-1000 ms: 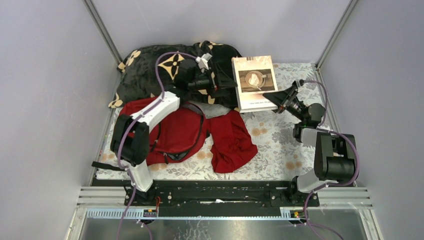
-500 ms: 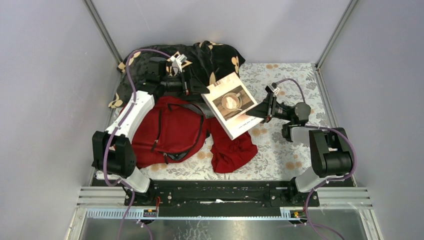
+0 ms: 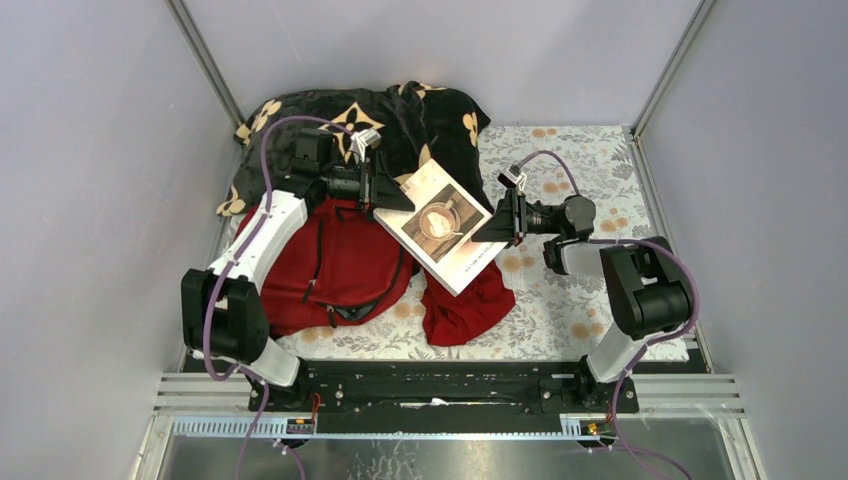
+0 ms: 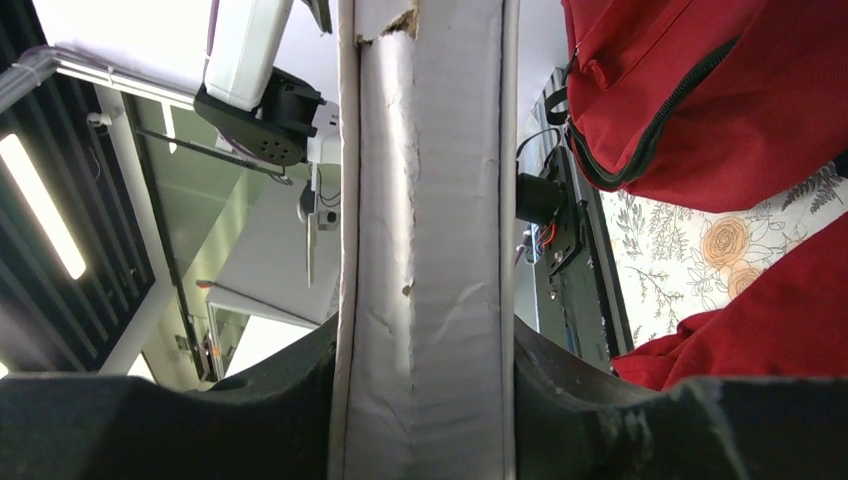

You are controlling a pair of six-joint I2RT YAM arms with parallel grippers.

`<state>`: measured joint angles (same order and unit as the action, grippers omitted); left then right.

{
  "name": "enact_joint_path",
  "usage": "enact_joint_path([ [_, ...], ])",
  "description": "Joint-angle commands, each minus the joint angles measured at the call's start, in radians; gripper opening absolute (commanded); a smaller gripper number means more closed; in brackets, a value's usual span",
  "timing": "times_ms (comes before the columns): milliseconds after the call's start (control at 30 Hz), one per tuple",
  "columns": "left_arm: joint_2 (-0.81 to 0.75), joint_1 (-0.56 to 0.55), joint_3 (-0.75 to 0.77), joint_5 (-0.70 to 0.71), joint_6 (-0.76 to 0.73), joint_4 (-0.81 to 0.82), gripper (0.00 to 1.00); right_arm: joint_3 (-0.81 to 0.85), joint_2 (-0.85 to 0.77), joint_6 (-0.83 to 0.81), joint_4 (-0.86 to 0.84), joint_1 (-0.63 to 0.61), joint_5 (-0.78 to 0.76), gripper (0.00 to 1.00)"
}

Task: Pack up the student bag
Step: Pick up the book from the center of the board.

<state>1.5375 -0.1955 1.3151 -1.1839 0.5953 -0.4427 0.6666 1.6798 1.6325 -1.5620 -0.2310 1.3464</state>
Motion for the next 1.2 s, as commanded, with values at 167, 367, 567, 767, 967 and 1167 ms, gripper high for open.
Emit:
enact_joint_path([
  [167, -0.008, -0.045, -0.036, -0.127, 0.06, 0.089, 0.42, 0.1, 0.077, -0.022, -0.142, -0.027, 0.033, 0.35],
  [367, 0.009, -0.034, -0.003, -0.106, 0.092, 0.094, 0.28, 0.043, 0.062, -0.023, -0.139, -0.001, -0.087, 0.99],
  [567, -0.035, 0.045, -0.075, -0.054, 0.329, 0.349, 0.2, -0.142, -0.068, -0.065, -0.093, 0.071, -0.363, 1.0],
  [767, -0.082, 0.067, -0.18, 0.06, 0.525, 0.58, 0.18, -0.252, -0.218, -0.121, -0.063, 0.038, -0.55, 1.0],
  [967, -0.114, 0.067, -0.206, 0.096, 0.561, 0.638, 0.18, -0.239, -0.268, -0.199, 0.09, -0.019, -0.639, 1.0],
  [1167, -0.135, 0.067, -0.212, 0.098, 0.568, 0.655, 0.18, -0.226, -0.243, -0.232, 0.1, -0.079, -0.71, 1.0],
])
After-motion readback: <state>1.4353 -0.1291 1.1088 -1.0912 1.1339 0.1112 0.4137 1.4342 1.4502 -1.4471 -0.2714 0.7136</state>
